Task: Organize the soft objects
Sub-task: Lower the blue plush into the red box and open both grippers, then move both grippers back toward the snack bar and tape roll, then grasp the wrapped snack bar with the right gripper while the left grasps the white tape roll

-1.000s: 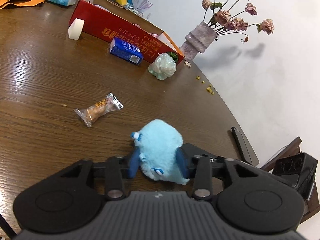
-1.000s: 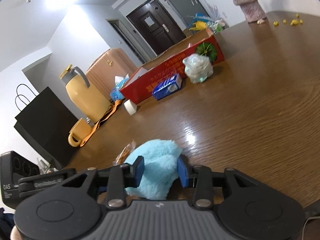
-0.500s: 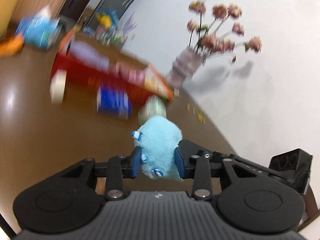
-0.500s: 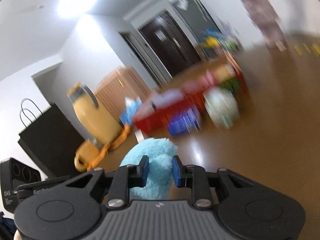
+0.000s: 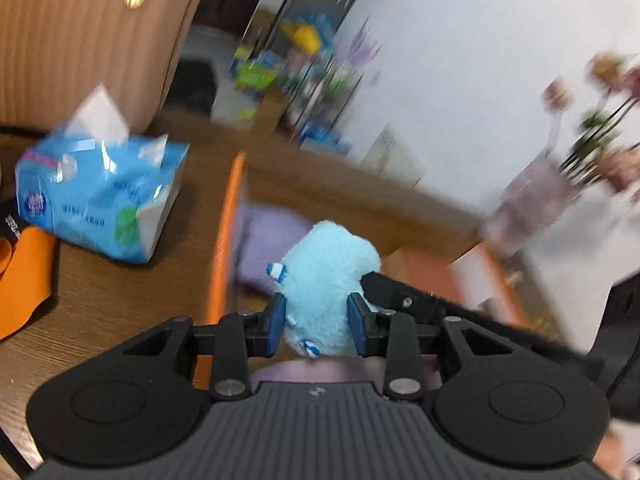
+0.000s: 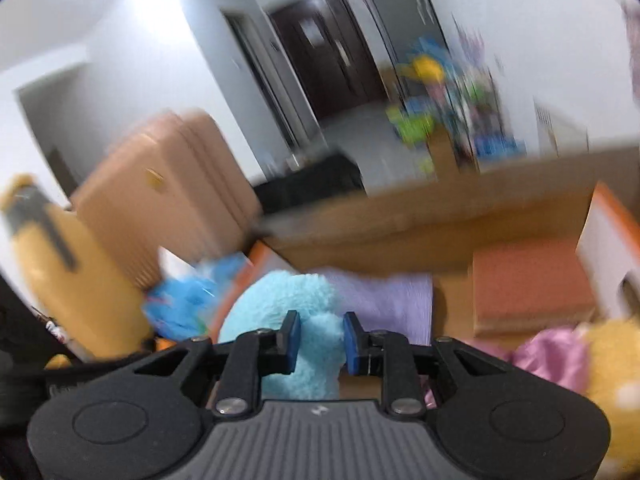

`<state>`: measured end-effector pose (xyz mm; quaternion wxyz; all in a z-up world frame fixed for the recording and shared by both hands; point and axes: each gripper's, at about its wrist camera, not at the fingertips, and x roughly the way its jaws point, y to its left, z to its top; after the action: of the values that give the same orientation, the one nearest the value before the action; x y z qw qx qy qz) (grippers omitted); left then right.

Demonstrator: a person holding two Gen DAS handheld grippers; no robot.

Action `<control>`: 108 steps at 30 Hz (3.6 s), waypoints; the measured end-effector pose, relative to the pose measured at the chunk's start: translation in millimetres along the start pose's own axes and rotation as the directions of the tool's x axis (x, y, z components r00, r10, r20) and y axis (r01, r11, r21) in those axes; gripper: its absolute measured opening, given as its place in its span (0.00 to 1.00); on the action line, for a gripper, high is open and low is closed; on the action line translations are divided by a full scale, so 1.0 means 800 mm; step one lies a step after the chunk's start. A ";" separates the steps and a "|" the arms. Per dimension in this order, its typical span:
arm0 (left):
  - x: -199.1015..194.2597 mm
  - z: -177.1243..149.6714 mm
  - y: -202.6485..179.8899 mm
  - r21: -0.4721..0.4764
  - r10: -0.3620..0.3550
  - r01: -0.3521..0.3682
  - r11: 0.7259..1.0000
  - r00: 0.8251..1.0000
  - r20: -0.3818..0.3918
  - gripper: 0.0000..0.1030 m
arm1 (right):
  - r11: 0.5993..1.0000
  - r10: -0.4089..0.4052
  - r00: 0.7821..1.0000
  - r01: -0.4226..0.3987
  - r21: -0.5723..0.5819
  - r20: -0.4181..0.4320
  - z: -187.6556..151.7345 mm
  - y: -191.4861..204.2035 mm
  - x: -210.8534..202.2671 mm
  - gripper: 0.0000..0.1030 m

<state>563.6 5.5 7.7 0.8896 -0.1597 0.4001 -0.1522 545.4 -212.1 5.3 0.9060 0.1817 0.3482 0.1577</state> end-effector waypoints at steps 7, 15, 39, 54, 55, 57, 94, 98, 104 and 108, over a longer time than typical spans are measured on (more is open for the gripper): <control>-0.012 -0.015 -0.010 0.127 -0.040 0.040 0.991 0.999 -0.001 0.40 | 0.997 -0.075 0.988 0.072 -0.028 -0.135 -0.009 -0.006 0.034 0.23; -0.102 -0.012 -0.036 0.197 -0.004 -0.018 0.980 0.994 0.112 0.41 | 0.989 -0.076 0.995 0.067 -0.129 -0.062 0.004 0.019 -0.042 0.28; -0.367 -0.207 -0.081 0.281 0.110 -0.286 0.916 0.853 0.510 1.00 | 0.917 -0.136 0.889 0.281 -0.284 0.438 -0.137 0.013 -0.439 0.79; -0.413 -0.436 -0.051 0.265 0.013 -0.133 0.955 0.912 0.410 1.00 | 0.972 0.014 0.972 0.042 -0.230 0.236 -0.436 0.040 -0.477 0.82; -0.411 -0.433 -0.052 0.254 0.022 -0.138 0.957 0.910 0.413 1.00 | 0.967 0.014 0.973 0.046 -0.253 0.229 -0.440 0.046 -0.472 0.81; -0.405 -0.434 -0.050 0.241 0.021 -0.132 0.961 0.911 0.413 1.00 | 0.957 -0.006 0.971 0.075 -0.280 0.239 -0.442 0.058 -0.461 0.81; -0.096 -0.197 -0.030 0.251 0.167 -0.227 0.941 0.957 0.237 0.65 | 0.973 -0.104 0.992 0.116 -0.201 0.067 -0.259 -0.010 -0.236 0.12; -0.070 -0.195 -0.035 0.294 0.199 -0.261 0.919 0.954 0.222 0.31 | 0.977 -0.072 0.995 0.083 -0.196 0.063 -0.249 -0.018 -0.224 0.11; -0.095 -0.199 -0.035 0.274 0.190 -0.252 0.928 0.953 0.236 0.20 | 0.981 -0.040 0.997 0.051 -0.185 0.066 -0.249 -0.018 -0.224 0.11; -0.140 -0.228 -0.059 0.293 0.142 -0.225 0.929 0.950 0.279 0.20 | 0.983 -0.026 0.996 0.040 -0.180 0.083 -0.261 -0.013 -0.251 0.11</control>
<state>347.5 -22.1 -13.7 0.9577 0.0076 0.2663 -0.1090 261.3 -258.3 -28.3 0.9346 0.0989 0.2984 0.1662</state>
